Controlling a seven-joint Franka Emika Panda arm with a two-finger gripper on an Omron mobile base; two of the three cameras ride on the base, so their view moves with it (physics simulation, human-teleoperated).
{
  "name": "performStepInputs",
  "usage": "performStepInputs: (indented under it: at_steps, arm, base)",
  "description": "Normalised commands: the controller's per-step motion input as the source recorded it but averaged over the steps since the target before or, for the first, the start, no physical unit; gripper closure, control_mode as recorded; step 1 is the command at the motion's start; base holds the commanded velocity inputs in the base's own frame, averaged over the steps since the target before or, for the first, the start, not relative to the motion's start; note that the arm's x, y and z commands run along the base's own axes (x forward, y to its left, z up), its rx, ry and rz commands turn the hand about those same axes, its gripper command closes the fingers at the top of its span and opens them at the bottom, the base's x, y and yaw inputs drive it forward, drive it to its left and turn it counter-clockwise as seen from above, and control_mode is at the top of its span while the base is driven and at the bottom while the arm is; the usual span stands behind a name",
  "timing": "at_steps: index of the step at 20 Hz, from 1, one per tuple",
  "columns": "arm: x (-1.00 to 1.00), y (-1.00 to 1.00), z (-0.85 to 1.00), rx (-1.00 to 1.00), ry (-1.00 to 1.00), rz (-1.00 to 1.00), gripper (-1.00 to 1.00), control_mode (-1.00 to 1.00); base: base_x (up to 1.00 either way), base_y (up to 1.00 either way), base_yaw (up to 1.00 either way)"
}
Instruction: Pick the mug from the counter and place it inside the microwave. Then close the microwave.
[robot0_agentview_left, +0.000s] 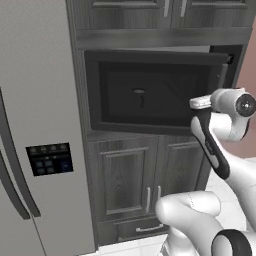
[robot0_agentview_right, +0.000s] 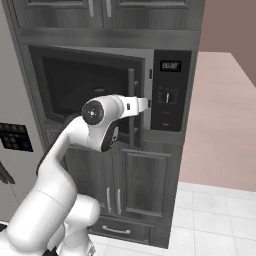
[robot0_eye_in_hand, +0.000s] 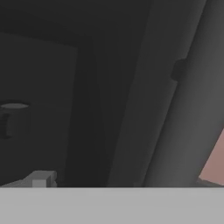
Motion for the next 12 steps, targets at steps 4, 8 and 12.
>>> performStepInputs:
  at_steps: [4, 8, 12]
  arm:
    - [0.16, -0.01, 0.05, 0.0, 0.06, 0.07, -1.0, -1.0]
    - [0.25, 0.0, 0.01, 0.0, 0.03, 0.06, -1.0, -1.0]
    - [0.37, 0.0, 0.0, 0.0, 0.0, 0.03, -1.0, -1.0]
  base:
    - [0.0, 0.0, 0.0]
    - [0.0, 0.0, 0.0]
    - [0.0, 0.0, 0.0]
